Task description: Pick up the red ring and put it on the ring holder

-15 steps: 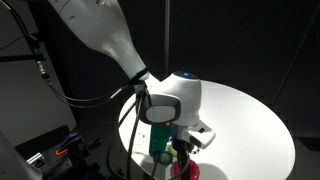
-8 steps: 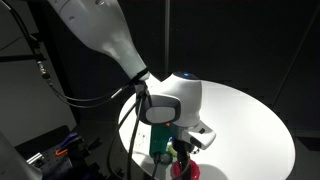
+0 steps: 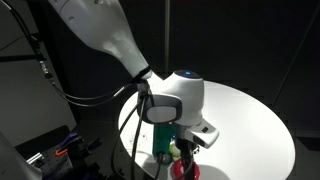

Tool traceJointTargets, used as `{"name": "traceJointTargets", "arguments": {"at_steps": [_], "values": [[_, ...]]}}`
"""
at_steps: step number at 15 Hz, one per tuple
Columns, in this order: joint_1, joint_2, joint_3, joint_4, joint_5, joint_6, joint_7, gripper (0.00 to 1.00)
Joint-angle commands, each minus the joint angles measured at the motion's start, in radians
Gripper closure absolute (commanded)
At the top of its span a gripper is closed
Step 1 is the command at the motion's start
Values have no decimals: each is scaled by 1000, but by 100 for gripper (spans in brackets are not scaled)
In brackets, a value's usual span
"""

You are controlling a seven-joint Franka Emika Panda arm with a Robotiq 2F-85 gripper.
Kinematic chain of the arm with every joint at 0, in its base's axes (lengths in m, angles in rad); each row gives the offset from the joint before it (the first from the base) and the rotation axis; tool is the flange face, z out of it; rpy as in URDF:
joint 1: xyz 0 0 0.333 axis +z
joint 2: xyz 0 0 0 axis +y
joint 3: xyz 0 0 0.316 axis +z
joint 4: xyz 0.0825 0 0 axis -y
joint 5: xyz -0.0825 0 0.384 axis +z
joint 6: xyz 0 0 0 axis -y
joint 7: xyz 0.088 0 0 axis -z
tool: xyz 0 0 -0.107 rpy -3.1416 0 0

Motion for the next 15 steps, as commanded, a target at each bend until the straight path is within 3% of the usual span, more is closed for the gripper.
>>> {"name": "traceJointTargets", "arguments": {"at_steps": [1, 15], "values": [[-21, -3, 27, 21, 28, 3, -35, 0], [-20, 33, 69, 35, 33, 9, -49, 0]]}}
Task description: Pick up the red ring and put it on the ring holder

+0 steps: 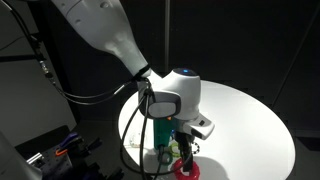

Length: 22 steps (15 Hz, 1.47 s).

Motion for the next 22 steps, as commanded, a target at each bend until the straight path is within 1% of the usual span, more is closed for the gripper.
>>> {"name": "traceJointTargets", "arguments": {"at_steps": [1, 3, 4, 5, 7, 9, 12, 13, 14, 15, 22], "values": [[-21, 24, 18, 20, 29, 9, -44, 0], [-21, 32, 18, 22, 30, 10, -47, 0], [-21, 34, 18, 22, 29, 10, -47, 25], [-22, 36, 17, 23, 29, 10, -48, 26], [-23, 33, 16, 26, 29, 10, -47, 42], [-21, 26, 11, 28, 29, 5, -41, 60], [-15, 4, 1, 32, 26, -11, -30, 82], [-15, -1, -1, 33, 25, -12, -29, 91], [-14, -5, -4, 34, 24, -13, -28, 93], [-12, -11, -7, 35, 23, -15, -25, 90], [1, -63, -19, 31, 14, -31, -14, 91]]}}
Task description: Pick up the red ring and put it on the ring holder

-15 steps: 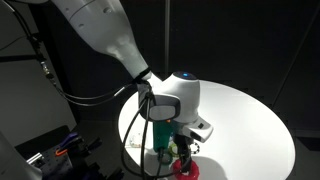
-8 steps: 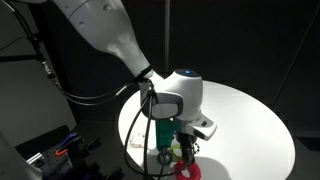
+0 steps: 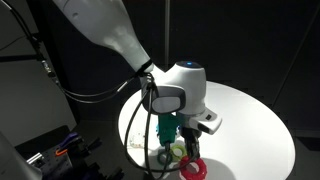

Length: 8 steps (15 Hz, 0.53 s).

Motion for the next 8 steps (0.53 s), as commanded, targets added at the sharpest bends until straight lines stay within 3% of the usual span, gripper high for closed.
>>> {"name": "traceJointTargets", "arguments": {"at_steps": [1, 8], "values": [[7, -49, -9, 2, 2, -41, 1, 91], [32, -123, -11, 16, -16, -124, 11, 91]]}}
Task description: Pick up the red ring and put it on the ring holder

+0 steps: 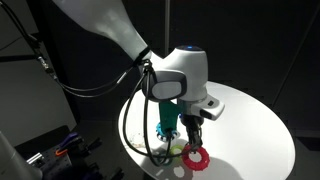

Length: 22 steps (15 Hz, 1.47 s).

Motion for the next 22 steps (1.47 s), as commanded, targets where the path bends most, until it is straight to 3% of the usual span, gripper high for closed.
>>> {"name": "traceJointTargets", "arguments": {"at_steps": [1, 22], "values": [[20, -56, -6, 22, -13, -101, 7, 91], [108, -234, 81, 147, 39, -395, 4, 91]]}}
